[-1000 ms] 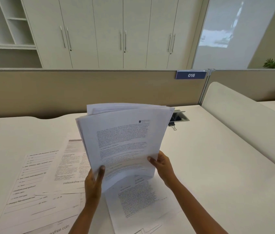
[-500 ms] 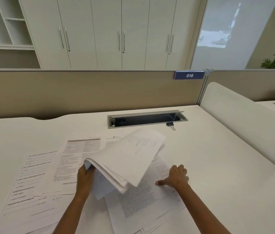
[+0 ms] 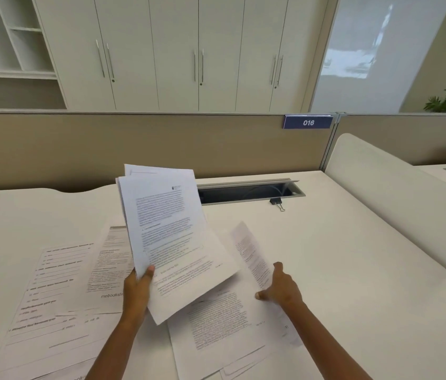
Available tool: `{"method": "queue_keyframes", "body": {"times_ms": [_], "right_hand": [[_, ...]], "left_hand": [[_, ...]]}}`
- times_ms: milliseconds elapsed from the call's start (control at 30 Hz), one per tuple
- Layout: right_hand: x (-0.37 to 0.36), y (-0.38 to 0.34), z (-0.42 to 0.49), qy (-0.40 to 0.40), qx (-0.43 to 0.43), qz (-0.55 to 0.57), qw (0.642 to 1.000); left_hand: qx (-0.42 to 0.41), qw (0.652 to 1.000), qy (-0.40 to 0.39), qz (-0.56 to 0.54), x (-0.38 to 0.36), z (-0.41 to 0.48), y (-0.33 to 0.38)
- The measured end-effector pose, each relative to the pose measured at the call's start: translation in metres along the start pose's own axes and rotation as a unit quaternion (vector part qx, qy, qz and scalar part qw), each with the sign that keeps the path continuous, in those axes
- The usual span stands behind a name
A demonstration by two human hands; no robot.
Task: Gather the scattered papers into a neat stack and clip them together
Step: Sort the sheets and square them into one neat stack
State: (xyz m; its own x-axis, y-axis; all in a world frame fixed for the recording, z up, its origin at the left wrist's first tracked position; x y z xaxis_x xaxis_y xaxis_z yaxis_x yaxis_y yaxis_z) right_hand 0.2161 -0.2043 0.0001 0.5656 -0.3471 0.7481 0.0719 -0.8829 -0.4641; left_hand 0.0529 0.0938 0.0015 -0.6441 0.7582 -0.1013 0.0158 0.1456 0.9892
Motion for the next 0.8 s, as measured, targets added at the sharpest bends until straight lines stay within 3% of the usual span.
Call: {"method": "queue_keyframes", "body": {"times_ms": [100,233,467,667,733,800], "right_hand": [[-0.003,0.000,0.001,-0.019,0.019,0.033,0.999],[0.003,0.005,0.002,-0.054,0.076,0.216,0.972],[0.098,0.011,-0.017,0.122,0.139,0.309,0.933],[0.174,0.019,-0.061,0.305,0.199,0.409,0.837],[0.186,0.019,-0.070,0.317,0.232,0.457,0.798],[0.186,0.013,-0.067,0.280,0.263,0.509,0.771]], "left_hand": [[0.003,1.000,0.002,0.005,0.004,0.000,0.000],[0.009,1.000,0.000,-0.001,0.009,-0.001,0.001],[0.031,0.999,0.000,-0.026,0.020,-0.001,-0.009],[0.050,0.998,-0.007,-0.029,0.021,-0.004,-0.018],[0.056,0.998,-0.017,-0.032,0.020,-0.005,-0.020],[0.061,0.997,-0.034,-0.038,0.015,-0.008,-0.022]]}}
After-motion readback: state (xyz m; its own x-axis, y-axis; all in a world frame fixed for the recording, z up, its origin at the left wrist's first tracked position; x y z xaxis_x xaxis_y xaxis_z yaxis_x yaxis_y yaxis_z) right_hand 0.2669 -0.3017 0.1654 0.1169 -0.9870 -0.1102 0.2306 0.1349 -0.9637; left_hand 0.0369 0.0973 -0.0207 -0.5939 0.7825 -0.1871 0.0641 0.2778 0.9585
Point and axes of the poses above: each hand's wrist, its own z-axis towards the middle knuckle, its own x-axis out of the back of the hand, y = z × x, the point moved 9 cm from there along z, towards the middle knuckle, and after that the axes turned 12 degrees about -y, right-handed, at the moved point
